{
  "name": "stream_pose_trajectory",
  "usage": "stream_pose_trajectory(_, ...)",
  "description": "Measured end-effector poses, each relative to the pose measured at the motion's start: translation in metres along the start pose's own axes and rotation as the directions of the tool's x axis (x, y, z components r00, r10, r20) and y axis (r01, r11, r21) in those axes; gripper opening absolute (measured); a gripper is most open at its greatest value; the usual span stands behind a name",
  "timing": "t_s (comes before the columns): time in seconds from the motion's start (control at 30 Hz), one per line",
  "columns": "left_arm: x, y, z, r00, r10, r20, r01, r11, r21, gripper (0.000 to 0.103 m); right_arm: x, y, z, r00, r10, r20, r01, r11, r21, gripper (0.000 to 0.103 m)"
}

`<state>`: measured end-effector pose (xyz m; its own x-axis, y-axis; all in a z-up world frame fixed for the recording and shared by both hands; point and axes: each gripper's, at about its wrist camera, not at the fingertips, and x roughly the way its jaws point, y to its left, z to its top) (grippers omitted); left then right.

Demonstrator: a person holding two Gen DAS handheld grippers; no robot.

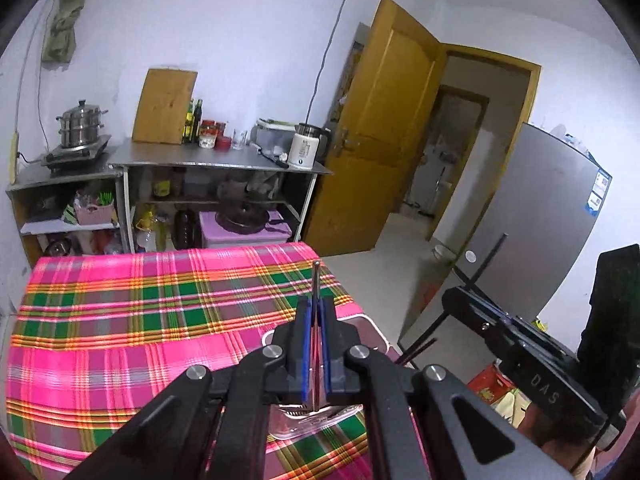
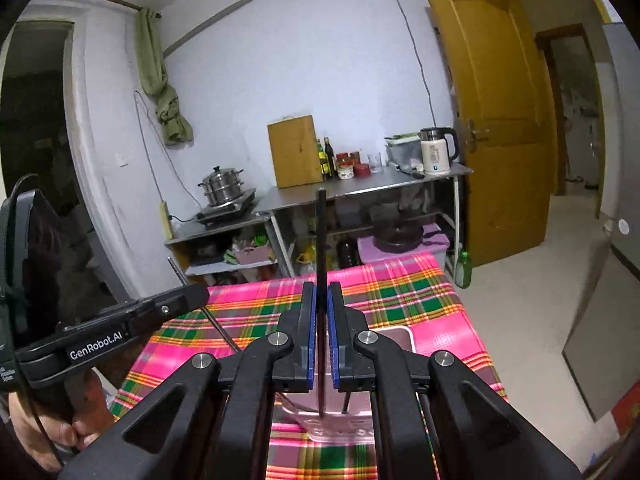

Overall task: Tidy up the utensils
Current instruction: 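Carry both held chopsticks over the pink utensil holder with both tools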

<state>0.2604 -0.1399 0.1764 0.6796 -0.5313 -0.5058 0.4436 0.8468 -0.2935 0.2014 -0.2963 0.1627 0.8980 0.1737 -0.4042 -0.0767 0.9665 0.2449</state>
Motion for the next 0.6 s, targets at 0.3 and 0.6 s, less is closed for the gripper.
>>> stream_pose_trajectory(0.3,0.029,0.019,-0.014,0.999,0.003,-0.033,-0.004,1.000,-0.015,0.004,0.018,-0.012,-0.008,1.000,-0.022,-0.007,0.022,1.000,0.020,0.005)
stream_pose_trajectory(0.6,0.029,0.019,-0.007,1.000,-0.003,-0.018,0.003,1.000,-0.005,0.004,0.013,-0.003,0.011,0.999,-0.002,0.037,0.002,1.000,0.005,0.005)
